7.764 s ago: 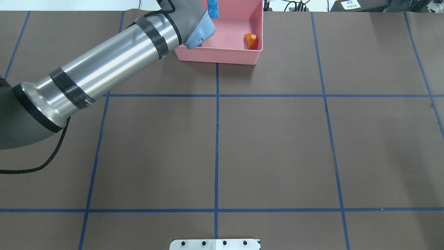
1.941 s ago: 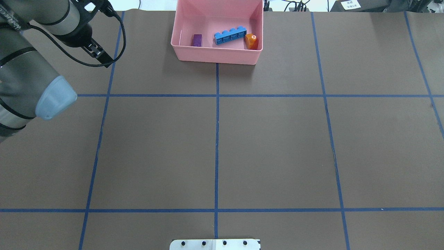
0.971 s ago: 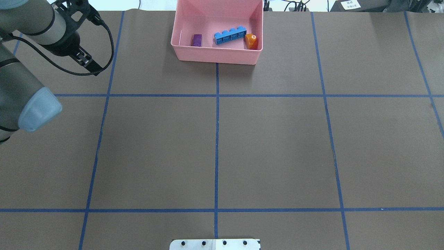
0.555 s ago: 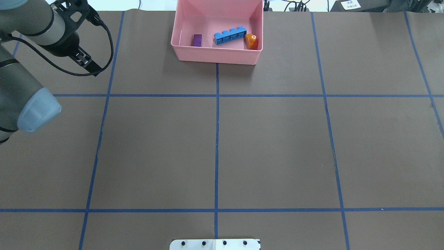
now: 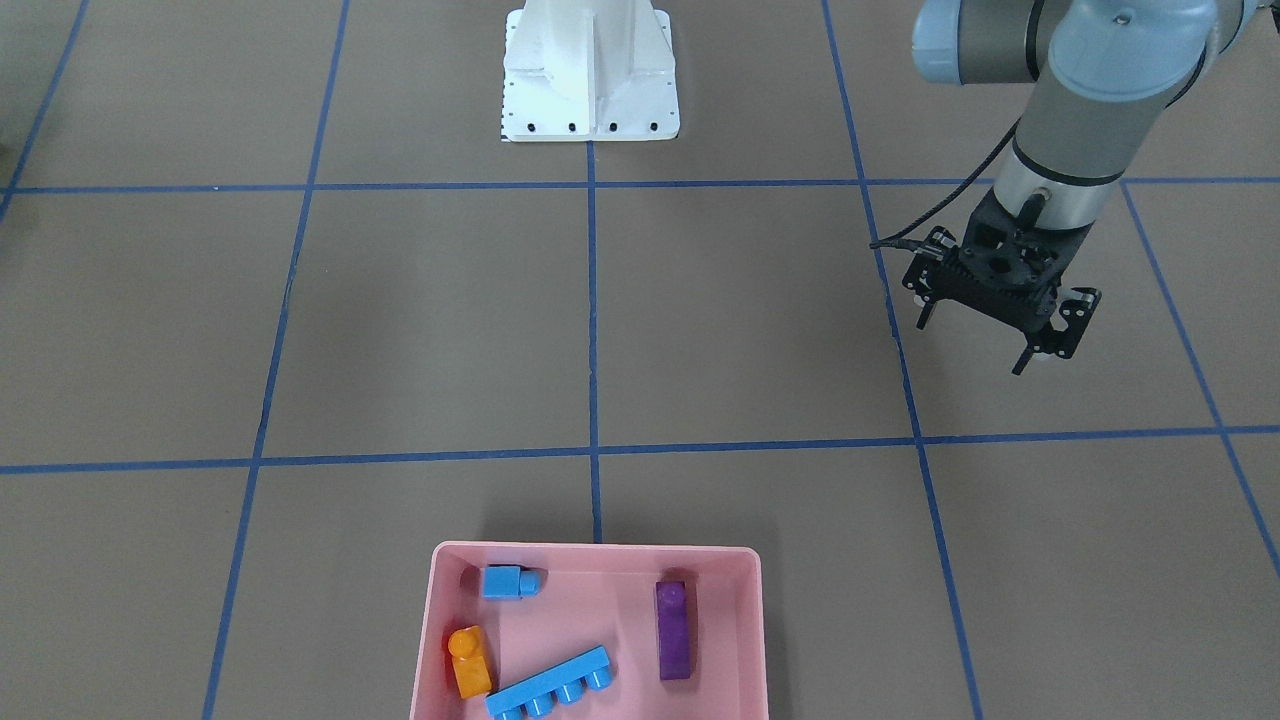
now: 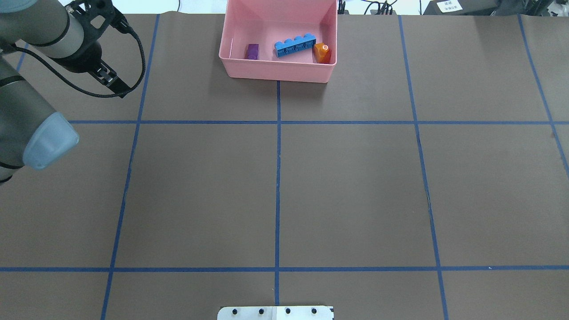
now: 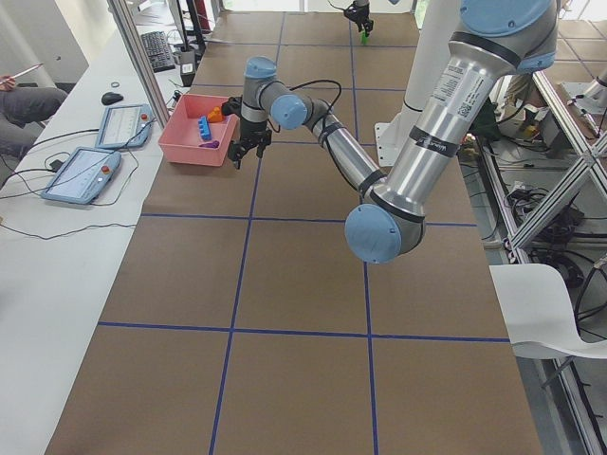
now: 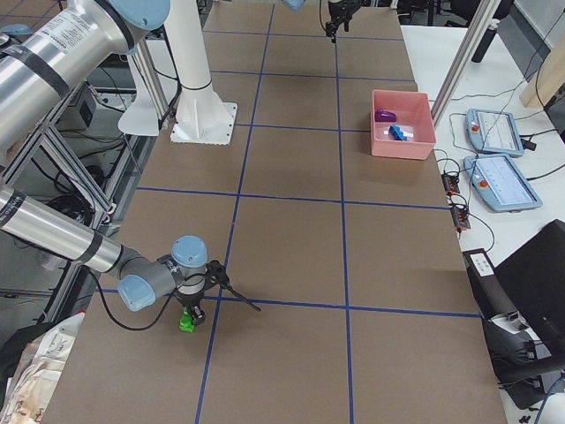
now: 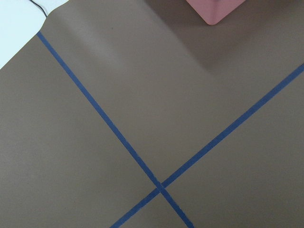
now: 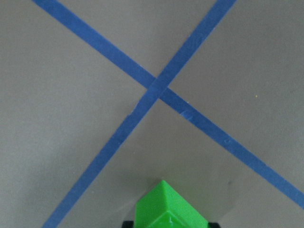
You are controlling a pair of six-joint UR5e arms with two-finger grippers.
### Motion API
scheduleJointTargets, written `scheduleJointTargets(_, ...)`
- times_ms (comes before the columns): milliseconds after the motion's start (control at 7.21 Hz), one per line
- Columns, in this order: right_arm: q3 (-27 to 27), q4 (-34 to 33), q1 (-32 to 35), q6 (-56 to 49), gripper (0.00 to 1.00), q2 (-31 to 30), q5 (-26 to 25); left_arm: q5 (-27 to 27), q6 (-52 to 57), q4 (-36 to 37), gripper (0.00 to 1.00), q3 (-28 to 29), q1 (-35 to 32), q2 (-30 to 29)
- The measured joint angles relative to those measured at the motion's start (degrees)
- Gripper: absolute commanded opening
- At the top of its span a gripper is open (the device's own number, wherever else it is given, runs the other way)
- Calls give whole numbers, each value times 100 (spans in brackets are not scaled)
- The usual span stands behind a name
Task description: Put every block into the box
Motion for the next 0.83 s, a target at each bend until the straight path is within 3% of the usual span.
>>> scheduleJointTargets(416,97,298,266,494,0,-42,85,-1,14,0,100,4,6,-4)
scheduleJointTargets(832,350,327,1416,1014,0,77,518,-1,12,0,100,19,6,-7)
